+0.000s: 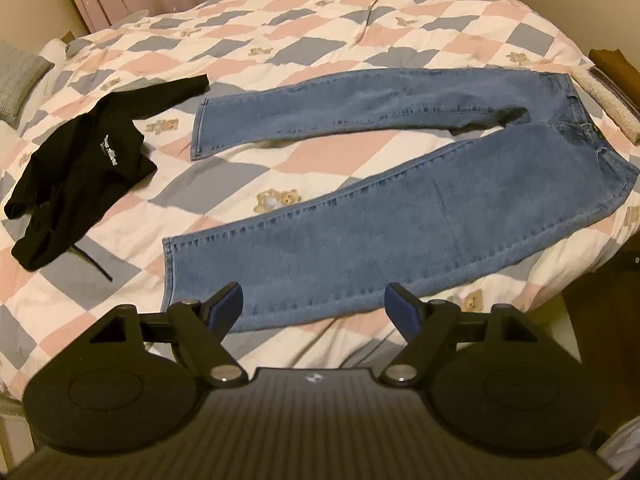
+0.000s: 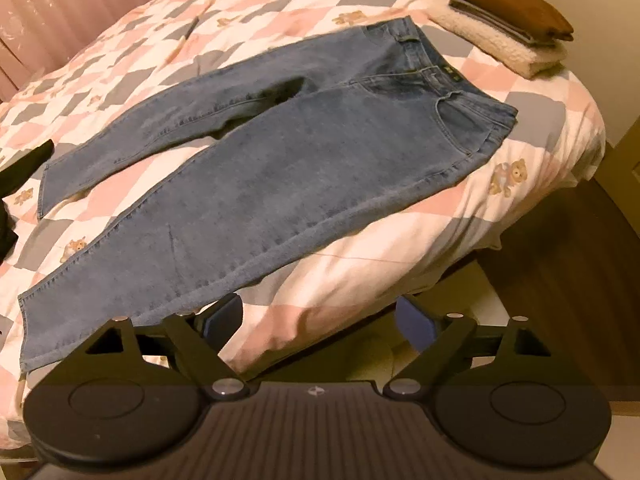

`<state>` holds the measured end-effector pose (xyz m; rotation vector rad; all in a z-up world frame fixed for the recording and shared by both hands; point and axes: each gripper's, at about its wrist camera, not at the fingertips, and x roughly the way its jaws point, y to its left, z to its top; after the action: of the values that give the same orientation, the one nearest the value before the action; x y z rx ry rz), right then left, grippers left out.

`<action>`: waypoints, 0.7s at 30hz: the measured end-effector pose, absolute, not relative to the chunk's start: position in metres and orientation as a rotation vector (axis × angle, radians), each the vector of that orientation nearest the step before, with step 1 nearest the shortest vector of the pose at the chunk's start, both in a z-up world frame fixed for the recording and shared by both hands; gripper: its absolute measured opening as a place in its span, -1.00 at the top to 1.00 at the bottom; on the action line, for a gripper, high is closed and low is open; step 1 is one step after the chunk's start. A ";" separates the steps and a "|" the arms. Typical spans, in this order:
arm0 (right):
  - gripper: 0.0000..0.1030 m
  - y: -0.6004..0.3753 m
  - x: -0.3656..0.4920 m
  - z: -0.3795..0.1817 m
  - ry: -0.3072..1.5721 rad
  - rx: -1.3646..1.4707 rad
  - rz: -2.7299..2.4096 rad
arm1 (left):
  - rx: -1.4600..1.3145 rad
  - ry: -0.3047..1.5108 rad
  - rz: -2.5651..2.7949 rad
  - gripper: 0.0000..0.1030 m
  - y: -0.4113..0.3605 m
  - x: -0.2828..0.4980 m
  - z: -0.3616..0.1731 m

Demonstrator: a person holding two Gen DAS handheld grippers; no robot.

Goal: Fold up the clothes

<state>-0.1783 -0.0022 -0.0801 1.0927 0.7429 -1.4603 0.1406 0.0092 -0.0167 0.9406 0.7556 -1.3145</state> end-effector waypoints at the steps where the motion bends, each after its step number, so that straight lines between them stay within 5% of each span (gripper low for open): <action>1: -0.71 -0.002 -0.178 -0.081 0.746 1.092 -1.459 | 0.943 0.755 -1.312 -0.50 0.012 0.143 -0.017; 21: -0.75 -0.046 -0.222 -0.090 0.676 1.105 -1.511 | 0.926 0.797 -1.312 -0.56 -0.023 0.141 -0.037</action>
<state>-0.2223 -0.0462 -0.0904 1.1055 0.6763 -1.5114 0.1407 -0.0234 -0.0373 0.9256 0.7972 -1.3121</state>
